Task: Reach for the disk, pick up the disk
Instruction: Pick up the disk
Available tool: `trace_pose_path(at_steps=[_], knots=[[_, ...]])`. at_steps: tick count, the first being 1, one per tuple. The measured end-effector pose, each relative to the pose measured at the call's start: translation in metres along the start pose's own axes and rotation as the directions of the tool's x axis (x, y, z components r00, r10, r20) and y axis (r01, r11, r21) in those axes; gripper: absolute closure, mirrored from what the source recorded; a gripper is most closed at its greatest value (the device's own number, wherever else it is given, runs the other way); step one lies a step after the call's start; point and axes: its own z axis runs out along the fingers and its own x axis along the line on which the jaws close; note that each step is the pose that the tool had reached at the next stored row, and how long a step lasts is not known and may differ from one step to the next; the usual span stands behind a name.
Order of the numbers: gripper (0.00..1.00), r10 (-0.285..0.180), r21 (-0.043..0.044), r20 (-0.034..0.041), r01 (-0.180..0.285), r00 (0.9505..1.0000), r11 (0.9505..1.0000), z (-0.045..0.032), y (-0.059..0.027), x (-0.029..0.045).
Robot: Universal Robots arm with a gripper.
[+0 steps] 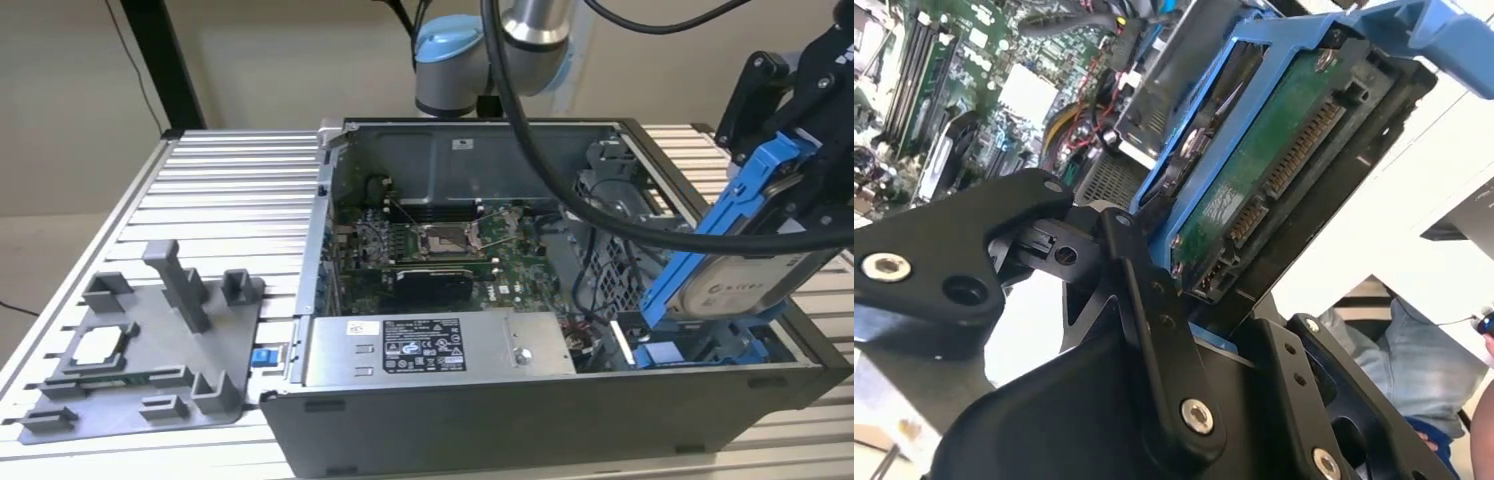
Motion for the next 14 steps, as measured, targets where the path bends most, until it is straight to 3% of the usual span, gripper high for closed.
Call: trace_pose_path(at_steps=[5, 14], knots=[[1.0, 0.0, 0.0045, -0.0001, 0.0, 1.0, 1.0, 0.0029, -0.0005, -0.0051], [1.0, 0.001, 0.0055, -0.0001, -0.001, 1.0, 1.0, 0.0041, -0.0005, -0.0051]])
